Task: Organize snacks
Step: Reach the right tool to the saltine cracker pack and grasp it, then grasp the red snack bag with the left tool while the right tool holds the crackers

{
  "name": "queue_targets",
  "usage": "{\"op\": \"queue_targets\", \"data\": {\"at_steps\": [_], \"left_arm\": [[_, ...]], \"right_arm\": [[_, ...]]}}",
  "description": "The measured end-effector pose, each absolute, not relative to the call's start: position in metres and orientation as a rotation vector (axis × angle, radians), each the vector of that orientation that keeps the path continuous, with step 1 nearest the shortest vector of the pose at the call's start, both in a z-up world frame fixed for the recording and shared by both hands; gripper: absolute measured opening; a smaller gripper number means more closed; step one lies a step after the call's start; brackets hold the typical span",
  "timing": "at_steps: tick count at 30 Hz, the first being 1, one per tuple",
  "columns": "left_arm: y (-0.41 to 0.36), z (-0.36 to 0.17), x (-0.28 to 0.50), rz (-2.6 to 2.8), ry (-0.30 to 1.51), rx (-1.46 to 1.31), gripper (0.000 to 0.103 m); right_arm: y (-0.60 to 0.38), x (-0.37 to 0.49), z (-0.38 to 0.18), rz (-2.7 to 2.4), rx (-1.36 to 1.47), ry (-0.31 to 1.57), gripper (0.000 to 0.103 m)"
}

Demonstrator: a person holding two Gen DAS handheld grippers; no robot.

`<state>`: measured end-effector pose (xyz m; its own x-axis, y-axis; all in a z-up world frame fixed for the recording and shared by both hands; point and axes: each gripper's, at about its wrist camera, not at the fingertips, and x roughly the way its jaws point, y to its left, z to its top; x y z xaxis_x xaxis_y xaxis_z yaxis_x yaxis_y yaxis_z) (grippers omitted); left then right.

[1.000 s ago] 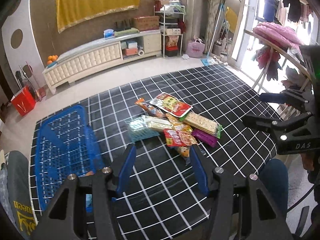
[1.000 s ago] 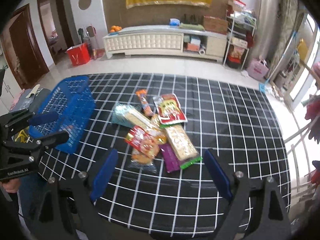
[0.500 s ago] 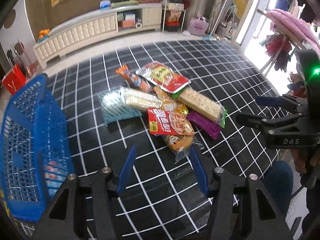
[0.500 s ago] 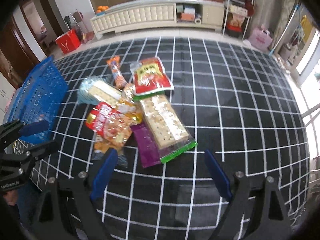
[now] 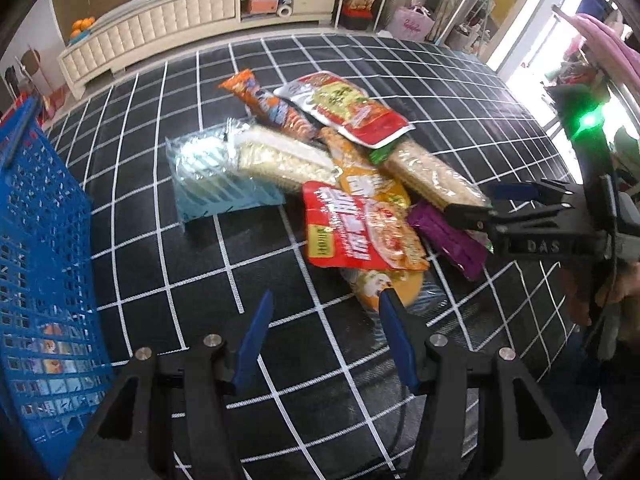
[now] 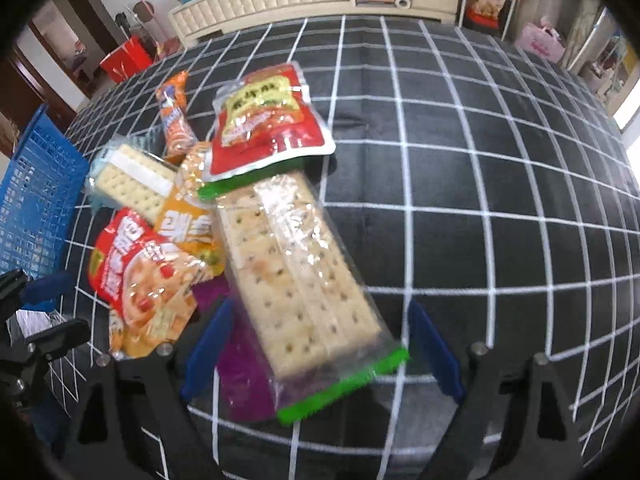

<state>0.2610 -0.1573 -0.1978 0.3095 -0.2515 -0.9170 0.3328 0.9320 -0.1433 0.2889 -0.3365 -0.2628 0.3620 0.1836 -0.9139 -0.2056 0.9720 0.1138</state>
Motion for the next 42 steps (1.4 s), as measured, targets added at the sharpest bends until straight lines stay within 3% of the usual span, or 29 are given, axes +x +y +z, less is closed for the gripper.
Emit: {"op": "queue_targets", "data": {"at_steps": [4,6,8,14,27,42], "left_arm": [[-0.151,-0.205,0.265,-0.381,1.214,0.060,0.053],[-0.151,-0.205,0.266,-0.386,1.216,0.061,0.053],[-0.151,-0.204,0.264,-0.389,1.212,0.065,0.053],[-0.149,-0.199,0.255,-0.409,1.204,0.054,0.053],[-0.144,-0.173,0.246,-0.436,1.170,0.081,0.053],[-0.181,-0.209,0.308,-0.526,1.250,0.054,0.053]], "right_arm": [[-0.332,0.288,-0.263,0.269,-0.034,1.148,0.090],[-0.331,0.284,-0.261,0.273,-0.045,1.136,0.076],[-0.331,0.281,-0.259,0.276,-0.043,1.144,0.071],[-0.320,0.256,-0.257,0.275,-0.076,1.139,0.067],[-0.344,0.229,-0.221,0.197,0.055,1.075,0.066],[-0.344,0.235,-0.238,0.225,0.146,1.084,0.066]]}}
